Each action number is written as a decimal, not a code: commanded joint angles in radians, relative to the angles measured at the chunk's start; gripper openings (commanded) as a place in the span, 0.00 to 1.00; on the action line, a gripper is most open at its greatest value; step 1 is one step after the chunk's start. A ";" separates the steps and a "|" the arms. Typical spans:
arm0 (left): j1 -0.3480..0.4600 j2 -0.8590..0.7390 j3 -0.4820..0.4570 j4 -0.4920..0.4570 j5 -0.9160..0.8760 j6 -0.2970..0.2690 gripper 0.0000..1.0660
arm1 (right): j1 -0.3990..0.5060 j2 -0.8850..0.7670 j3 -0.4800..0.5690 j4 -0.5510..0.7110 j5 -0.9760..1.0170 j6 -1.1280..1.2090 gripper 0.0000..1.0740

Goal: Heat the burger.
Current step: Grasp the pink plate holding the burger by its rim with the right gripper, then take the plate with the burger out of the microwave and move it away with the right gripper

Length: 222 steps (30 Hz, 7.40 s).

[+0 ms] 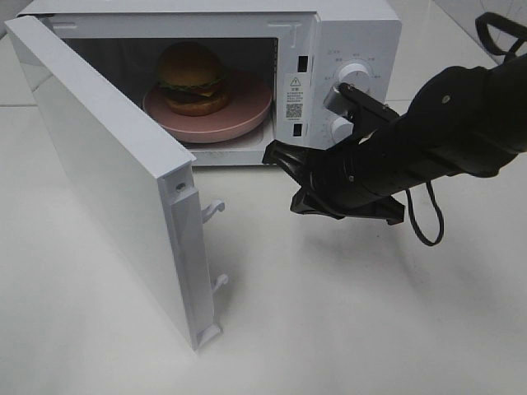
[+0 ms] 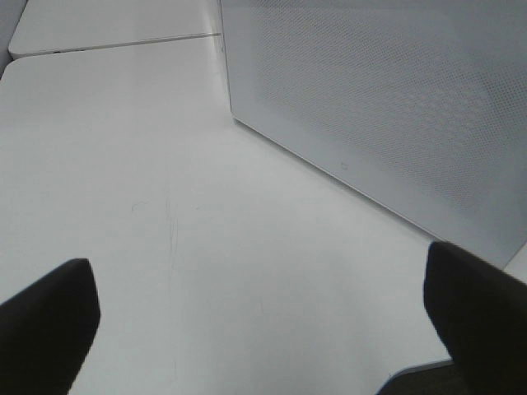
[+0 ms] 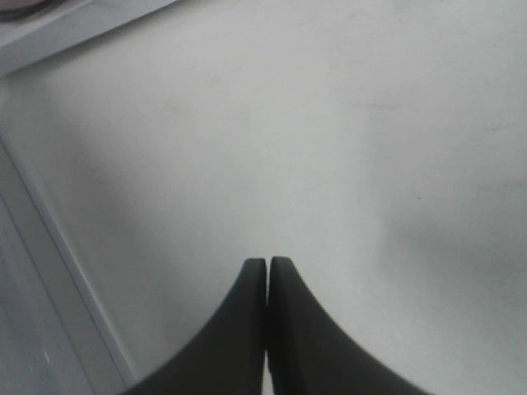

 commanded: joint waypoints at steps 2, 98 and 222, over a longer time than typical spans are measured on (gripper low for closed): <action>0.000 -0.020 0.002 -0.001 -0.015 -0.009 0.94 | -0.001 -0.053 -0.002 -0.124 0.093 -0.052 0.01; 0.000 -0.020 0.002 -0.001 -0.015 -0.008 0.94 | 0.097 0.065 -0.431 -0.818 0.308 -1.317 0.81; 0.000 -0.020 0.002 -0.001 -0.015 -0.008 0.94 | 0.057 0.284 -0.678 -0.517 0.343 -1.777 0.00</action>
